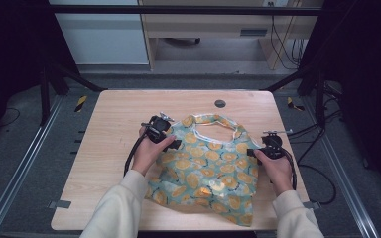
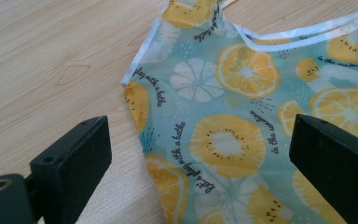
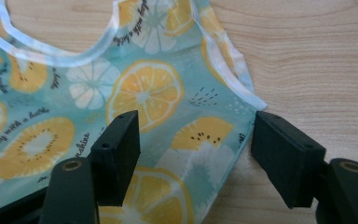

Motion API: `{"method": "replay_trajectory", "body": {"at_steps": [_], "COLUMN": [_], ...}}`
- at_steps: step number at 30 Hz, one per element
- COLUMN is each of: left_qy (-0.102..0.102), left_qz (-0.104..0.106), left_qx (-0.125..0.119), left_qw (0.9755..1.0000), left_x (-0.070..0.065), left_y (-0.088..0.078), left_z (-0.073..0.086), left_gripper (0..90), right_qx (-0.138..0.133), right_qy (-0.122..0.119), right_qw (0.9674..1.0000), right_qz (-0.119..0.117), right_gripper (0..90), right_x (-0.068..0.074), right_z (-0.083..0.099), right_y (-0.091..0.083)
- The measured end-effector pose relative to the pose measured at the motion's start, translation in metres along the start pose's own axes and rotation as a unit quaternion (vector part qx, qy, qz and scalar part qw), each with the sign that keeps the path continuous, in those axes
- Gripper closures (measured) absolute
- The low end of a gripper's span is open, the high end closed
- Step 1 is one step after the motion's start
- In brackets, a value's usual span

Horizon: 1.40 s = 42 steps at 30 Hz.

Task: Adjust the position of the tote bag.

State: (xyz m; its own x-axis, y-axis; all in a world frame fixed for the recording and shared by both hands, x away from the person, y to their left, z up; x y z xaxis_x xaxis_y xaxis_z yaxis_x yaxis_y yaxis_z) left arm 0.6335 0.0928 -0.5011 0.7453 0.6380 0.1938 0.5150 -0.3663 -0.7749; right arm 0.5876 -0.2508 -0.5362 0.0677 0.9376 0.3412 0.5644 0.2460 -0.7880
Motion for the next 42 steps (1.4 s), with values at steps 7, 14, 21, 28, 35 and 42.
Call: {"method": "replay_trajectory", "body": {"at_steps": [7, 14, 21, 28, 35, 42], "left_qy": [0.001, -0.002, -0.014, -0.029, -0.026, -0.036], "left_qz": [-0.001, -0.002, -0.009, -0.013, -0.01, -0.007], "left_qx": [-0.001, 0.004, 0.011, 0.02, 0.035, 0.041], "left_qw": [1.0, 1.0, 0.9998, 0.9993, 0.999, 0.9985], "left_x": [-0.001, 0.001, 0.011, 0.021, 0.017, 0.018], "left_y": [-0.001, -0.001, 0.005, 0.015, 0.025, 0.03], "left_z": [0.0, 0.002, 0.009, 0.017, 0.024, 0.031], "left_gripper": [5.5, 5.6, 9.3, 12.5, 18.3, 27.0], "right_qx": [0.005, 0.014, 0.013, 0.015, 0.014, 0.013], "right_qy": [-0.024, -0.043, -0.071, -0.083, -0.088, -0.089], "right_qw": [0.9995, 0.9987, 0.997, 0.9962, 0.9959, 0.9959], "right_qz": [0.018, 0.026, 0.029, 0.02, 0.014, 0.01], "right_gripper": [44.2, 59.0, 76.5, 89.1, 90.0, 90.0], "right_x": [0.005, 0.005, 0.006, 0.007, 0.008, 0.007], "right_z": [0.002, 0.005, 0.006, 0.006, 0.007, 0.007], "right_y": [0.003, 0.004, 0.005, 0.006, 0.006, 0.006]}}
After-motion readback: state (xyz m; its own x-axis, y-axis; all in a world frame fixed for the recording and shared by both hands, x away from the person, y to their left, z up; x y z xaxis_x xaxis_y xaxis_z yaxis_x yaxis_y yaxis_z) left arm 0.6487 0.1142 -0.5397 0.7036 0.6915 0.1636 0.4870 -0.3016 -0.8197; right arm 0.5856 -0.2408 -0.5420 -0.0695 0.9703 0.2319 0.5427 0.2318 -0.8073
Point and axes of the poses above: each handheld gripper's, and its own axes: y roughly forward along the jaws, z roughly out of its underside, x roughly to its left, the point moved 7 cm from there along y, roughly forward along the jaws, and after that the axes turned 15 degrees about y, right-handed, at the moved point
